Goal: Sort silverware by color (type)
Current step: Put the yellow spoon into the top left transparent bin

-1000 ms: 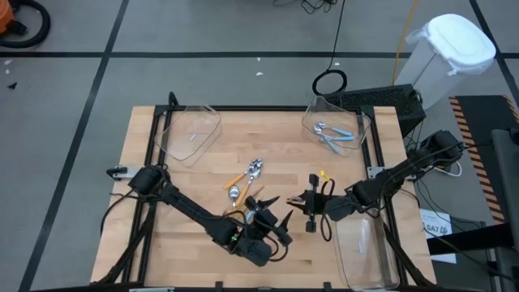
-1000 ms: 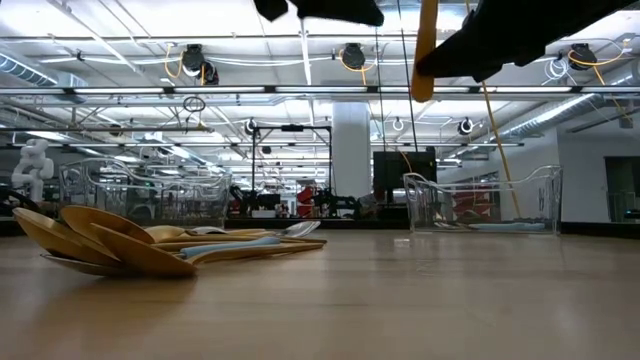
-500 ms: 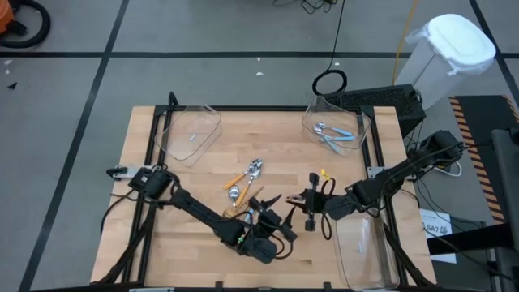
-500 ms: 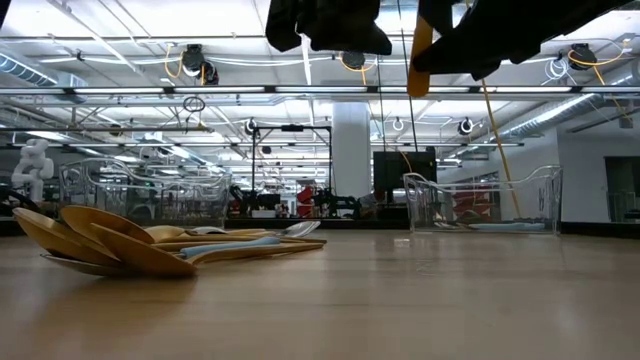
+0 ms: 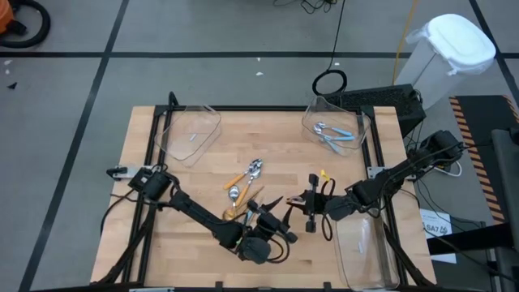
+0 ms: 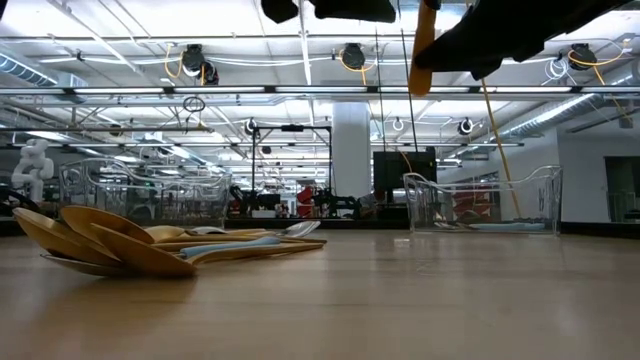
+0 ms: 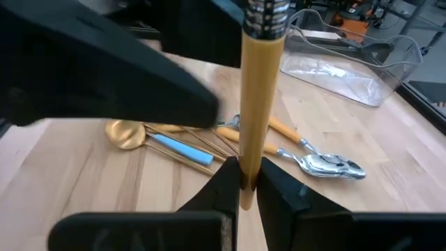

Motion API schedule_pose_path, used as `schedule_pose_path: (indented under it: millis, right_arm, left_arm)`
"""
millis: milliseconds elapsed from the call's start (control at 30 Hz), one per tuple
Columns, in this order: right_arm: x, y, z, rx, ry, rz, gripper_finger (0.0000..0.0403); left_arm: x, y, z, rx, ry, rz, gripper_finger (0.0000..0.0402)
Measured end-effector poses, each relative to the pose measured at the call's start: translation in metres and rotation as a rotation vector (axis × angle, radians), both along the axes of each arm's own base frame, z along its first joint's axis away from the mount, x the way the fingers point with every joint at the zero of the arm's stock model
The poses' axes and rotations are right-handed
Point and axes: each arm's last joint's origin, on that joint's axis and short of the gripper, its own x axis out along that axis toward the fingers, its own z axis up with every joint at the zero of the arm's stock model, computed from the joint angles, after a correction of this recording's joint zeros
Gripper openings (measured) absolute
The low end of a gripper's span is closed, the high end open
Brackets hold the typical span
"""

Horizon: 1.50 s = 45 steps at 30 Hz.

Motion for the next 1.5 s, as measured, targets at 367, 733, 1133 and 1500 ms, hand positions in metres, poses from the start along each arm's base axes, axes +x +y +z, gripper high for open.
schedule_pose_path:
  millis: [367, 733, 1133, 1500]
  right_arm:
    - [0.0, 0.0, 0.0, 0.0, 0.001, -0.003, 0.0027]
    - [0.0, 0.0, 0.0, -0.004, 0.005, 0.008, 0.0037]
    - [-0.005, 0.0, -0.004, -0.001, 0.055, -0.006, 0.0093]
    - [-0.034, -0.001, 0.009, 0.009, 0.127, 0.02, 0.0114]
  left_arm:
    - [0.01, 0.016, -0.002, -0.014, 0.013, -0.05, 0.0171]
    - [0.01, 0.015, -0.005, 0.018, 0.075, -0.081, 0.0043]
    - [-0.002, 0.007, 0.021, 0.083, 0.13, -0.115, 0.0031]
    - [-0.067, 0.044, 0.093, -0.018, 0.368, -0.21, 0.003]
